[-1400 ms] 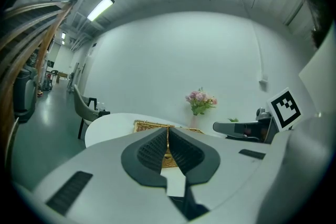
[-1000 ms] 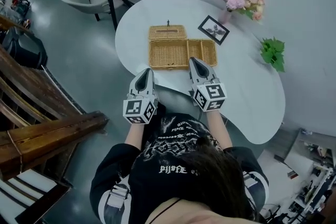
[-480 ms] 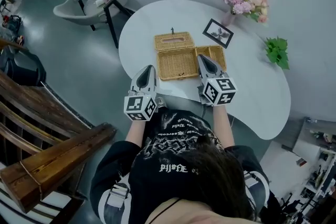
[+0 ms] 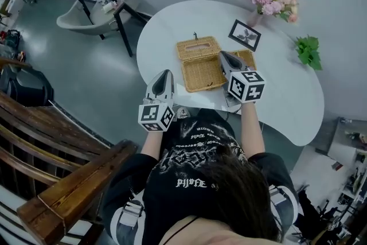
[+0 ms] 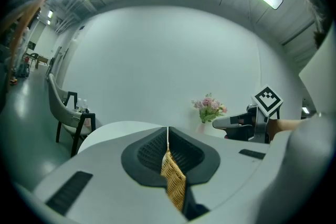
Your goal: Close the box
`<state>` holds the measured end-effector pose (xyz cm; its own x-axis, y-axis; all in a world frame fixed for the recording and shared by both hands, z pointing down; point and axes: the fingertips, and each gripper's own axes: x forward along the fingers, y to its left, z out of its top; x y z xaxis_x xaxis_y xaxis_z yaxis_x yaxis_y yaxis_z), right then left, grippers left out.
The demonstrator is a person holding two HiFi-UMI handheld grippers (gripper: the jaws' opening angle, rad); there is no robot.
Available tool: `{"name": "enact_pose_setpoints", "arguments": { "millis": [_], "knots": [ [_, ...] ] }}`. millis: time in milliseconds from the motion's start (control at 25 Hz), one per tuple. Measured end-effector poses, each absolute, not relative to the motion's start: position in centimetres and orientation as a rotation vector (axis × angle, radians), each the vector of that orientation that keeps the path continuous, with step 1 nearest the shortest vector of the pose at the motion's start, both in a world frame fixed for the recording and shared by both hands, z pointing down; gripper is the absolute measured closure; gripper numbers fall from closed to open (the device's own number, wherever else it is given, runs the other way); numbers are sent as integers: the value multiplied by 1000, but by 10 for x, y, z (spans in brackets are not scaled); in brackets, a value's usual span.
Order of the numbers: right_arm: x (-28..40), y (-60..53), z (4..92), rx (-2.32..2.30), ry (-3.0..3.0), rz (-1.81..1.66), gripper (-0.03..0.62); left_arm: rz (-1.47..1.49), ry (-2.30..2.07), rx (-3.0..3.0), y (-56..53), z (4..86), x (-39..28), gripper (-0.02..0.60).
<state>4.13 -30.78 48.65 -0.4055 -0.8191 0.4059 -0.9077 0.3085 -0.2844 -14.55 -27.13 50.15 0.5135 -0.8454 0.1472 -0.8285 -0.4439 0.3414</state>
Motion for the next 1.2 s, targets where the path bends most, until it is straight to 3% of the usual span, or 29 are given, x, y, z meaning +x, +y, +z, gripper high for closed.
{"name": "enact_pose_setpoints", "arguments": {
  "millis": [640, 1200],
  "knots": [
    [17, -388, 470, 1335, -2326, 698, 548, -28, -1493, 2340, -285, 488, -158, 554],
    [2, -430, 509, 1127, -2123, 842, 531, 84, -1555, 2300, -288, 498, -157, 554]
  ]
}}
